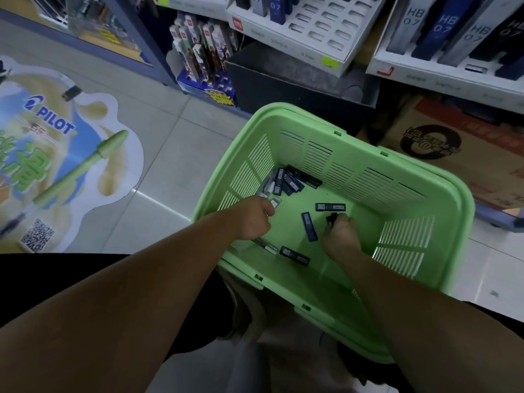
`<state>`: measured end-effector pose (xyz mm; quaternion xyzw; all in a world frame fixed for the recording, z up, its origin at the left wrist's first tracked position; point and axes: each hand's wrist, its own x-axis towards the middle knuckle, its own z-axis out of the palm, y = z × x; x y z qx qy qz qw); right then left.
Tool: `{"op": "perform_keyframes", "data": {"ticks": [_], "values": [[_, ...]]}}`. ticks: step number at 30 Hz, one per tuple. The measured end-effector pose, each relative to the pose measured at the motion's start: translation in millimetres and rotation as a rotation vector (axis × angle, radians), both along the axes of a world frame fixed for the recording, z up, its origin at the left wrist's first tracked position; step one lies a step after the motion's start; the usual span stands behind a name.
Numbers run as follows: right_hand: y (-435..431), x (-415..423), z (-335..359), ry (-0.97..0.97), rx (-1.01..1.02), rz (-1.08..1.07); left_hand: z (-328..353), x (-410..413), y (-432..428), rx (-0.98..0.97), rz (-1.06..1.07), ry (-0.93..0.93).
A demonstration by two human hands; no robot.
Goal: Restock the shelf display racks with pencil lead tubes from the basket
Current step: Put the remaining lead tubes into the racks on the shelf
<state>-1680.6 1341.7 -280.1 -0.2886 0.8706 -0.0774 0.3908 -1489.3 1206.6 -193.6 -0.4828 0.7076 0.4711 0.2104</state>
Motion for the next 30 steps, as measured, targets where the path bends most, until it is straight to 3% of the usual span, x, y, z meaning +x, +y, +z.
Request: {"op": "perform_keyframes", "data": {"ticks": [5,11,15,21,26,30], "values": [[-18.4,3.0,9.8,-0.175,-0.1,-0.018,2.5,1.1,-4.5,-0.015,-0.067,0.002],[-32.4,6.7,4.0,-0.338,-0.021,-0.199,-1.1,8.5,-1.1,-0.009,-0.086,0.001],[-28.4,2.5,0.5,-0.092,0.107,0.161,-4.1,12.2,-4.4,0.021,-0.114,0.022],[-31.2,13.5,6.3,0.008,0.127,0.339,-14.3,8.3,-3.0,0.03,-0.258,-0.088],[-36.4,11.8,27.6,-0.379,0.035,-0.136,-27.6,-15.0,-10.8,0.063,-0.45,-0.179],[-17.1,6.8,52.8,-0.472,0.043,-0.182,-33.0,-32.7,-6.3,0.124,-0.604,-0.254]]}}
